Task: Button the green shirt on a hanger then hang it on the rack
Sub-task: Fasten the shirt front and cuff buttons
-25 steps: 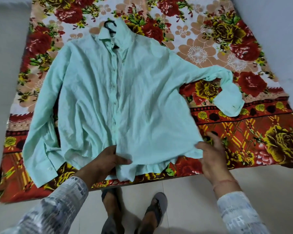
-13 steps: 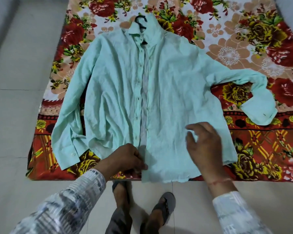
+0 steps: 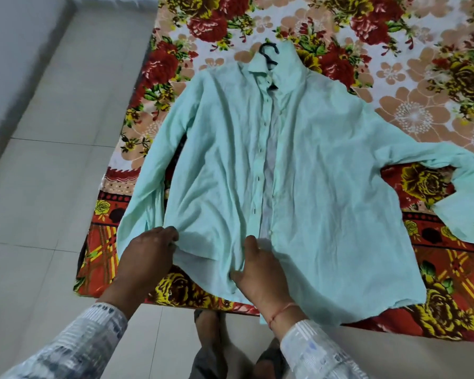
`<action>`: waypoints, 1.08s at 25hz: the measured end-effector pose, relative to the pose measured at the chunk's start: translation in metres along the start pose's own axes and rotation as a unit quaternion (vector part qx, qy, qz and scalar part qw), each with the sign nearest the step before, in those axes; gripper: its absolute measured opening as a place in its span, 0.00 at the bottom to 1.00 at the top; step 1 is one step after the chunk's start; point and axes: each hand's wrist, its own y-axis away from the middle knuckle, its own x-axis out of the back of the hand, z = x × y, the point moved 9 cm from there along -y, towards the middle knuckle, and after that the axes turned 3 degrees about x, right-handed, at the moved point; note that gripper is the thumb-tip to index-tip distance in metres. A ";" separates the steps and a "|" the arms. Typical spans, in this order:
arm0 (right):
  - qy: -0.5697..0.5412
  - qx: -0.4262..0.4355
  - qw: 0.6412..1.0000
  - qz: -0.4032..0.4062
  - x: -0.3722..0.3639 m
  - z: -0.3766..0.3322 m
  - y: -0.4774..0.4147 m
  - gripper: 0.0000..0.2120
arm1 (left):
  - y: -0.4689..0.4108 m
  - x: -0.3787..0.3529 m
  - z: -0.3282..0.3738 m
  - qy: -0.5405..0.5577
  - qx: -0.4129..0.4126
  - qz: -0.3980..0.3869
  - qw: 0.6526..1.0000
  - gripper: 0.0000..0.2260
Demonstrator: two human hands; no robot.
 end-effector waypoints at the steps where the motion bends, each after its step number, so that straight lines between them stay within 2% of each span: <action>1: -0.040 -0.004 0.999 -0.002 -0.002 -0.001 0.002 0.25 | -0.001 0.001 -0.002 -0.001 -0.010 0.006 1.000 0.09; 3: -0.204 -0.037 0.978 0.008 0.001 0.005 0.007 0.21 | -0.005 0.001 -0.007 -0.022 -0.032 -0.010 0.999 0.08; 5: -0.290 -0.070 0.950 0.096 0.023 0.022 0.014 0.18 | -0.008 -0.001 -0.019 -0.054 -0.038 -0.060 0.996 0.05; 7: -0.244 -0.052 0.949 0.194 0.053 0.039 0.028 0.15 | -0.004 -0.011 -0.028 -0.098 -0.051 -0.156 0.981 0.05; 8: -0.203 -0.041 0.957 0.202 0.059 0.045 0.033 0.14 | 0.002 -0.017 -0.031 -0.125 -0.058 -0.210 0.968 0.06; 10: -0.145 -0.030 0.980 0.135 0.045 0.050 0.041 0.13 | 0.012 -0.025 -0.032 -0.174 -0.070 -0.270 0.944 0.09; 12: -0.124 -0.016 0.991 0.042 0.018 0.053 0.046 0.10 | 0.015 -0.028 -0.029 -0.212 -0.077 -0.286 0.931 0.11; 14: -0.089 0.007 0.996 -0.004 0.005 0.046 0.049 0.07 | 0.014 -0.024 -0.024 -0.239 -0.075 -0.302 0.920 0.11; 15: -0.055 0.005 0.998 -0.009 0.006 0.043 0.048 0.08 | 0.013 -0.020 -0.022 -0.248 -0.074 -0.313 0.914 0.11; 17: 0.009 -0.015 0.999 0.041 0.027 0.041 0.041 0.17 | 0.006 -0.007 -0.008 -0.240 -0.076 -0.316 0.915 0.14; 19: 0.021 -0.035 0.989 0.144 0.064 0.038 0.030 0.20 | -0.010 0.007 0.023 -0.129 -0.081 -0.273 0.950 0.17; 20: -0.004 -0.041 0.980 0.194 0.080 0.040 0.023 0.16 | -0.019 0.014 0.048 -0.020 -0.086 -0.233 0.968 0.16; 21: -0.048 -0.044 0.971 0.231 0.090 0.045 0.015 0.10 | -0.027 0.021 0.075 0.104 -0.087 -0.186 0.973 0.12; 22: -0.101 -0.049 0.964 0.242 0.093 0.050 0.005 0.04 | -0.033 0.024 0.101 0.212 -0.077 -0.143 0.964 0.07; 24: -0.167 -0.067 0.960 0.213 0.085 0.060 -0.017 0.03 | -0.044 0.008 0.142 0.341 -0.037 -0.103 0.934 0.03; 27: -0.157 -0.080 0.966 0.189 0.068 0.065 -0.034 0.05 | -0.056 -0.047 0.169 0.390 0.018 -0.124 0.912 0.07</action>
